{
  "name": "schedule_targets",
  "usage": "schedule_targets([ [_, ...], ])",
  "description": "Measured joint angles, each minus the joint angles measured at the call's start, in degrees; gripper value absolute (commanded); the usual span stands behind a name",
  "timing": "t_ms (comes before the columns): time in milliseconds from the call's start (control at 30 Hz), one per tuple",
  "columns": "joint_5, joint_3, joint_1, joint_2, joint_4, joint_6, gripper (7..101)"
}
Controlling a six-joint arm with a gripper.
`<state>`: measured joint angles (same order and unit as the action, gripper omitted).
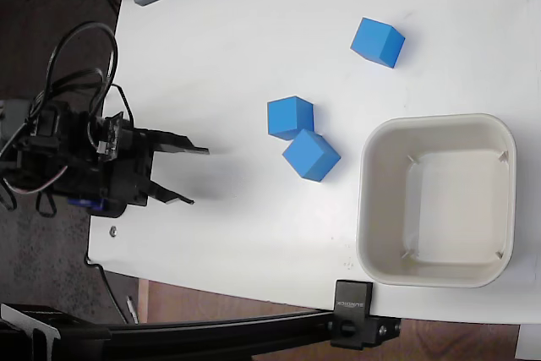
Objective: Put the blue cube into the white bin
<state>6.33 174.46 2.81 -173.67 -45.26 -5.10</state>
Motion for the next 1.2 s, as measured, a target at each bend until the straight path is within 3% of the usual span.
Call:
schedule_targets([
  [600, 0.1, 0.0, 0.0, 0.0, 0.0, 0.0, 98.7],
  [800, 3.0, -0.4, -0.1, 0.0, 0.0, -1.8, 100.0],
  [1067, -1.3, -11.0, -5.2, 3.5, 0.4, 0.0, 100.0],
  [1200, -2.3, -20.5, -3.6, 16.0, 2.3, -2.5, 100.0],
])
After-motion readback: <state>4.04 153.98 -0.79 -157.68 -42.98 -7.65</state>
